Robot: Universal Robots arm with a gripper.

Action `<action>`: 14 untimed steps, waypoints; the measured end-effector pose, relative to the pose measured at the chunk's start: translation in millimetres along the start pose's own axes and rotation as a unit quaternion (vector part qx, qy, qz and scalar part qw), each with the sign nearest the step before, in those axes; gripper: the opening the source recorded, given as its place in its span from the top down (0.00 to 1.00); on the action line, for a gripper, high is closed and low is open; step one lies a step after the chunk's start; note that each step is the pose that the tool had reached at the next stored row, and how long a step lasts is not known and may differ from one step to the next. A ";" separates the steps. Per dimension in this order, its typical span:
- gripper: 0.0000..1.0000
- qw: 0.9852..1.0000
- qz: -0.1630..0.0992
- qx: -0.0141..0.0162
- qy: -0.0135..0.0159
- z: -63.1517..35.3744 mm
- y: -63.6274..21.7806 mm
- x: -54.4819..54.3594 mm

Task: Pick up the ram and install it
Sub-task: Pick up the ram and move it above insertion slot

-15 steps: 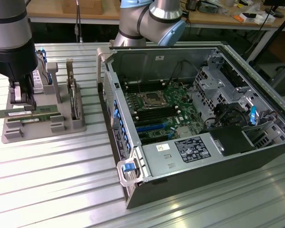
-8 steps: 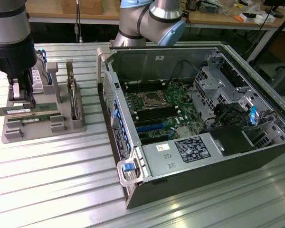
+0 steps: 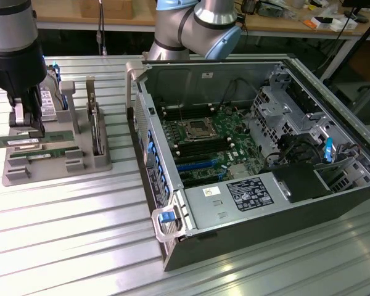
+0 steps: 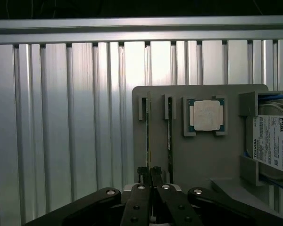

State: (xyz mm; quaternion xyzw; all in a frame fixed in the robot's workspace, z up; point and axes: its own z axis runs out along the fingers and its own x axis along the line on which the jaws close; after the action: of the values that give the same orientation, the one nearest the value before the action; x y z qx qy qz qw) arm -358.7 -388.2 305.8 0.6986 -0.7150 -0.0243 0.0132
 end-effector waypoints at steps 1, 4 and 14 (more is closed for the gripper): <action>0.88 1.000 0.000 0.000 0.000 -1.2 0.1 0.0; 0.88 1.000 0.000 0.000 0.000 -5.7 0.3 -0.1; 0.88 1.000 0.000 0.000 0.000 -14.0 0.7 -0.2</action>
State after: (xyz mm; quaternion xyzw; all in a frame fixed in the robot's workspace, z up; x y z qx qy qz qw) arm -358.7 -388.2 319.9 0.6986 -0.7150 -0.0243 0.0132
